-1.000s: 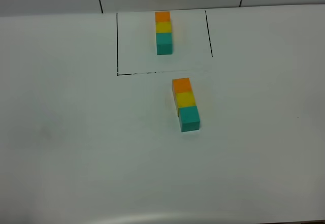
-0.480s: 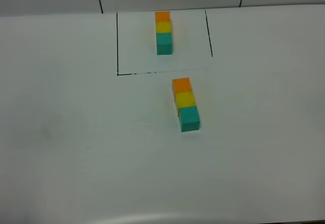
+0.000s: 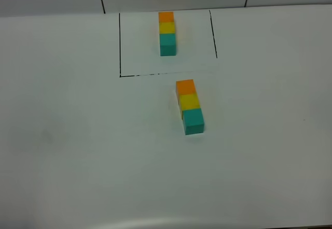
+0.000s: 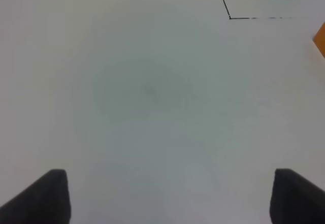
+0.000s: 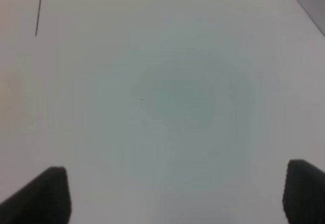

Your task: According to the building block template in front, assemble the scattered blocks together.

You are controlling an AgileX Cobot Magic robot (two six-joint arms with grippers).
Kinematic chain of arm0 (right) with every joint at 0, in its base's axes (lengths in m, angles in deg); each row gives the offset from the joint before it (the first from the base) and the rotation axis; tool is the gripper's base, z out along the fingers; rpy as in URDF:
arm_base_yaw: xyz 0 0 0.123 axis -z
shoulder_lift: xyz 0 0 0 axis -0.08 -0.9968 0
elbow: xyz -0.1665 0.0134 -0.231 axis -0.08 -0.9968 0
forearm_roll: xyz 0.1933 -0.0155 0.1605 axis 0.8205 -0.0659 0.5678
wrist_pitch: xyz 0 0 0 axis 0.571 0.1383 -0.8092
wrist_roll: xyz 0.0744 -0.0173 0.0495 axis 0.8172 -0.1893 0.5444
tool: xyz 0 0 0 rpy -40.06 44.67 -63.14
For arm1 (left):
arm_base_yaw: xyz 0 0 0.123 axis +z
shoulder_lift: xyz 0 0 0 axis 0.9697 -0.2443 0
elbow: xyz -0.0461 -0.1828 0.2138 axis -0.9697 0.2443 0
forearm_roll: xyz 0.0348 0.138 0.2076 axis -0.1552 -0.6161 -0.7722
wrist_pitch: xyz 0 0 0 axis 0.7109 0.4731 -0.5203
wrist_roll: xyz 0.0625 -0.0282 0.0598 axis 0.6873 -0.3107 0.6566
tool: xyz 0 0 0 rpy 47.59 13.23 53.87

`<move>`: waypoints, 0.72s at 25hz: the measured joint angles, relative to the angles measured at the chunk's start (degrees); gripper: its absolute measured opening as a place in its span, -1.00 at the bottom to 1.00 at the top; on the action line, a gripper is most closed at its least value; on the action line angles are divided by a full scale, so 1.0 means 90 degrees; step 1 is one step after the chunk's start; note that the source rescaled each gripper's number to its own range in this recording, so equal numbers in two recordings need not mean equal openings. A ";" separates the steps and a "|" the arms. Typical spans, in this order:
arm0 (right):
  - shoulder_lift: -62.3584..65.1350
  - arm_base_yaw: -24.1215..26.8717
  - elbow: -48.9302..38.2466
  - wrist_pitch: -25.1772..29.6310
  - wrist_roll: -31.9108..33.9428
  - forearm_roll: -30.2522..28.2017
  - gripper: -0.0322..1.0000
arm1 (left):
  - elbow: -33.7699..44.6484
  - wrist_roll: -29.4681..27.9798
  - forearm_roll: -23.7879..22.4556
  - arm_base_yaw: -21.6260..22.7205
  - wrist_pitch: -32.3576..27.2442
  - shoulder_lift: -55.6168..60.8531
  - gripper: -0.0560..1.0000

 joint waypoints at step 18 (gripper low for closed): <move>0.0000 0.0000 0.0000 0.0007 -0.0304 0.0000 0.42 | 0.0000 0.0000 0.0000 0.0000 0.0000 0.0000 0.38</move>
